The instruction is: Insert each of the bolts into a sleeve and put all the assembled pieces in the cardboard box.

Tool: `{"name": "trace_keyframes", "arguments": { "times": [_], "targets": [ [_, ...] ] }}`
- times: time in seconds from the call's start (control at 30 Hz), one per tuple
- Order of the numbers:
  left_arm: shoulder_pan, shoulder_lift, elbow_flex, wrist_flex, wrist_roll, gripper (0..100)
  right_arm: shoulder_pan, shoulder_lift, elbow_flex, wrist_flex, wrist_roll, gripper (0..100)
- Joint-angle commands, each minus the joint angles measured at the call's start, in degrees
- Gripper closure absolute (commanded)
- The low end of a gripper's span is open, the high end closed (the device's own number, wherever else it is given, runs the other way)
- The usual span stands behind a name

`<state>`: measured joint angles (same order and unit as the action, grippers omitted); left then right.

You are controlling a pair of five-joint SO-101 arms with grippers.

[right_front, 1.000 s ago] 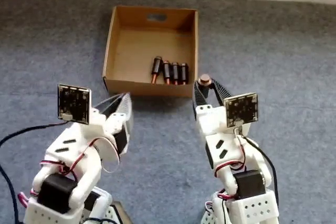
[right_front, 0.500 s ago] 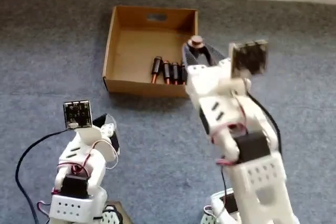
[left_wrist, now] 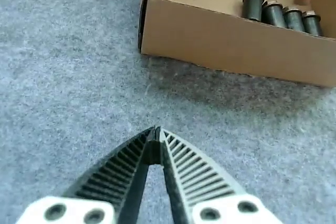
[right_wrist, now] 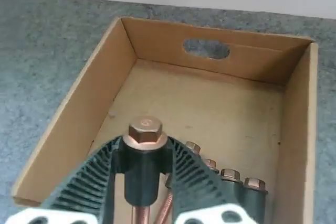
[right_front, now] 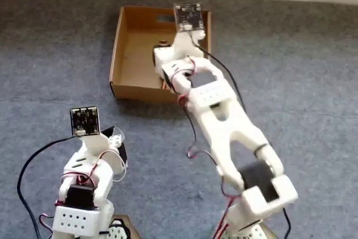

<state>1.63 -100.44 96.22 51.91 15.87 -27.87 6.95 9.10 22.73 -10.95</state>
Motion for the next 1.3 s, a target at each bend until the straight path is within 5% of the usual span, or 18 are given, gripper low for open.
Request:
{"name": "trace_keyframes", "arguments": {
  "times": [0.0,0.33,0.83,1.03,1.27],
  "targets": [
    [-0.2,0.4,1.1,0.4,0.0,97,-1.5,8.4,-11.5,-1.4,-0.7,99.3],
    [-0.1,0.4,1.1,0.4,0.0,97,-2.7,26.8,-23.8,-1.3,-0.7,99.3],
    [-0.1,0.4,1.1,0.4,0.0,97,-1.1,28.1,-24.0,9.4,-0.9,99.3],
    [-0.1,0.4,1.1,0.4,0.0,97,0.1,28.8,-24.0,9.2,-11.8,99.3],
    [-0.1,0.4,1.1,0.4,0.0,97,0.4,36.6,-30.8,9.4,-12.0,99.3]
  ]
}}
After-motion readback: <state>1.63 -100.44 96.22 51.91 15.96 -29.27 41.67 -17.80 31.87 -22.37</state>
